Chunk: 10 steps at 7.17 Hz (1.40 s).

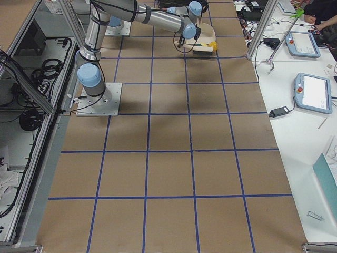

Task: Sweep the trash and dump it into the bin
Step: 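Sweep the sponge and cloth toward the dustpan with the right gripper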

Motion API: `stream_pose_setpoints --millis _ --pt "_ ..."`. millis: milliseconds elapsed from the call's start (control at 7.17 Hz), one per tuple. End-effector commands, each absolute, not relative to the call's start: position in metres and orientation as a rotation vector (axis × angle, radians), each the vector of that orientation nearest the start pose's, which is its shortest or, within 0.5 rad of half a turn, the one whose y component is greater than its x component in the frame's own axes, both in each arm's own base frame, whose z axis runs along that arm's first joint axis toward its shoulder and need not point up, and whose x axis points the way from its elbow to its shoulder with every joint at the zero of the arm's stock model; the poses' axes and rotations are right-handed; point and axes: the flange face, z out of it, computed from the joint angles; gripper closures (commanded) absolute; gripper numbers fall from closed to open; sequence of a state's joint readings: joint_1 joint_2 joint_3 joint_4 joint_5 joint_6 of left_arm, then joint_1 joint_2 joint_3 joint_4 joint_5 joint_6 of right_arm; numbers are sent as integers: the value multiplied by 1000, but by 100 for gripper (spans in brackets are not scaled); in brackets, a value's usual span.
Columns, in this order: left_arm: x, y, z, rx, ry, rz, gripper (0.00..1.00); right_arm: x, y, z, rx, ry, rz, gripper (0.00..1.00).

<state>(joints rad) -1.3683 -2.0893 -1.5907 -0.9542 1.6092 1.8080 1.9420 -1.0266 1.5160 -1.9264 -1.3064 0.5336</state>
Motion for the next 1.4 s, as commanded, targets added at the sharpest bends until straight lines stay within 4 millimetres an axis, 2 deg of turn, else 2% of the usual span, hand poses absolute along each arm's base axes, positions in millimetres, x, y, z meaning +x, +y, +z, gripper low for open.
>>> stream_pose_setpoints --millis 0,558,1256 --pt "4 -667 239 -2323 -2242 16 71 386 -553 236 235 2928 326 100" --pt "4 -667 239 -2323 -2242 16 71 379 -558 233 215 2928 324 100" --pt "5 -667 239 -2321 -2244 13 71 376 -564 244 220 2938 287 100"
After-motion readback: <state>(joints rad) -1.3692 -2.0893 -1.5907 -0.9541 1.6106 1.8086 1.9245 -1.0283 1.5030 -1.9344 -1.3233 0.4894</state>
